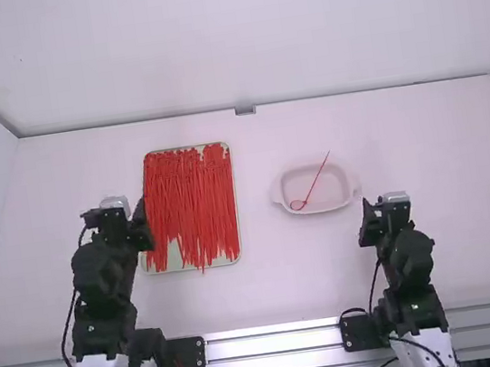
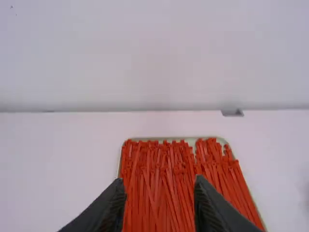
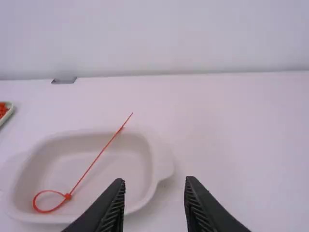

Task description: Fasten the cable tie

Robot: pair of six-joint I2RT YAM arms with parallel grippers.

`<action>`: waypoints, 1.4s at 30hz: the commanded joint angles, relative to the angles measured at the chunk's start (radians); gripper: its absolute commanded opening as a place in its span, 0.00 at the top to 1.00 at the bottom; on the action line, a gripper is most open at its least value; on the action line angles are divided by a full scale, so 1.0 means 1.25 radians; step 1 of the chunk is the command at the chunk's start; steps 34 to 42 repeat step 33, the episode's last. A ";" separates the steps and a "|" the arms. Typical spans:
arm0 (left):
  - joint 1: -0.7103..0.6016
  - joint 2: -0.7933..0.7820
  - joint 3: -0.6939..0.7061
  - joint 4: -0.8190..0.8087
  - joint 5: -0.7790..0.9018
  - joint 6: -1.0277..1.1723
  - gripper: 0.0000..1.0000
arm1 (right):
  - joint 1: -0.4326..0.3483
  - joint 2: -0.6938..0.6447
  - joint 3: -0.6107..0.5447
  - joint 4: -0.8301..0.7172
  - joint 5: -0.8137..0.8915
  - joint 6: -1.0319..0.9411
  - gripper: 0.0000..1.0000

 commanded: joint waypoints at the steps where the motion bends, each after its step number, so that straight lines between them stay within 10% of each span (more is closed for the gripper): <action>1: -0.003 -0.045 -0.041 0.023 -0.004 0.005 0.68 | 0.002 -0.041 -0.040 0.003 -0.001 0.001 0.71; 21: -0.003 -0.300 -0.296 0.023 -0.004 0.005 1.00 | 0.002 -0.173 -0.049 0.003 -0.001 0.001 0.98; 42: -0.003 -0.355 -0.324 0.023 -0.004 0.005 1.00 | 0.002 -0.173 -0.049 0.003 -0.001 0.001 1.00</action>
